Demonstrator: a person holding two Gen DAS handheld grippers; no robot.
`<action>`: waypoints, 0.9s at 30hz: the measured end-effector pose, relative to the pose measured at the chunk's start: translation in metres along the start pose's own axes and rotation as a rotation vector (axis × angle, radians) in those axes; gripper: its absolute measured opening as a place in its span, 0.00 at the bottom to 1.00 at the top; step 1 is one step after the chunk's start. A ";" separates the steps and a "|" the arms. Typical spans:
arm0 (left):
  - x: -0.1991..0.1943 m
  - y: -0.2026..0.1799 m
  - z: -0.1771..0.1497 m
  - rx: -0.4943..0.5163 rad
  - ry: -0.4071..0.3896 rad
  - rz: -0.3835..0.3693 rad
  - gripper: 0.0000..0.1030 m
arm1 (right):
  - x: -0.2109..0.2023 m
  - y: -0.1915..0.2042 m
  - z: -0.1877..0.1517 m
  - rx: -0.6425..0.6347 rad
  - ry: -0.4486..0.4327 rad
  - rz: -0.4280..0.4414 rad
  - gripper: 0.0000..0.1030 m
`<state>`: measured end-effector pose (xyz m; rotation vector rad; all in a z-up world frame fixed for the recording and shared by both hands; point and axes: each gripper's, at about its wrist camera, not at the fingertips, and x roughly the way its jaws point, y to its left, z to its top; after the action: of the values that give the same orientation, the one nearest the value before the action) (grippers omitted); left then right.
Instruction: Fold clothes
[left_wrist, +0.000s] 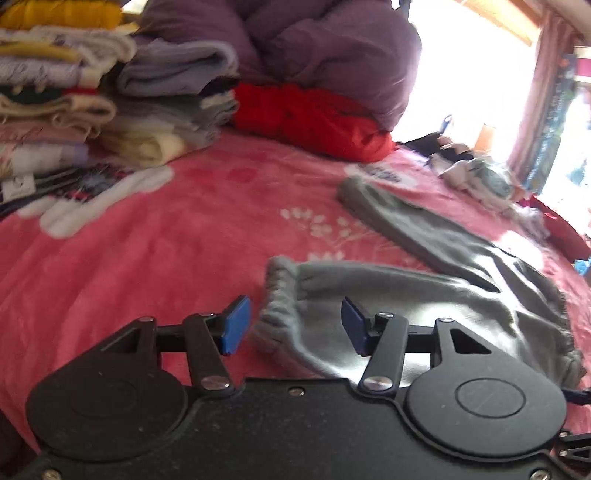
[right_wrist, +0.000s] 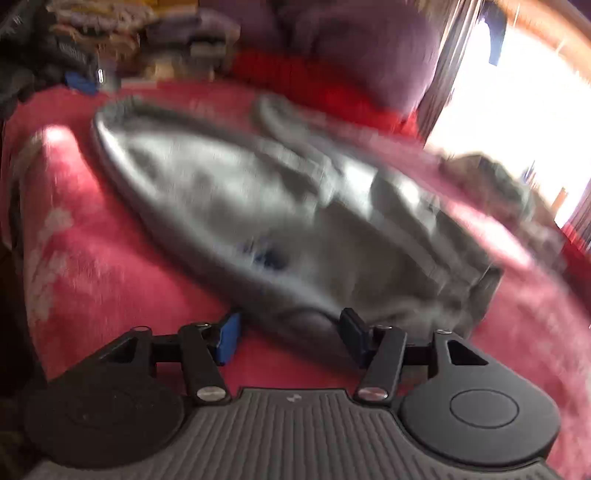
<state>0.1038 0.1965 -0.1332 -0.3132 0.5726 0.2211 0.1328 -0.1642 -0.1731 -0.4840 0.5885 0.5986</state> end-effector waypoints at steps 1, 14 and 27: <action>0.002 0.002 -0.001 -0.004 0.008 0.034 0.50 | -0.002 0.001 0.001 0.001 -0.005 -0.004 0.56; -0.027 -0.023 -0.006 0.415 -0.034 0.041 0.54 | -0.033 0.001 -0.013 -0.204 -0.050 -0.246 0.54; -0.022 -0.049 -0.067 1.219 -0.013 0.198 0.55 | -0.011 0.007 -0.034 -0.459 0.012 -0.346 0.52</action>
<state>0.0675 0.1249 -0.1628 0.9270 0.6315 0.0345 0.1081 -0.1827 -0.1933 -0.9995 0.3630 0.3965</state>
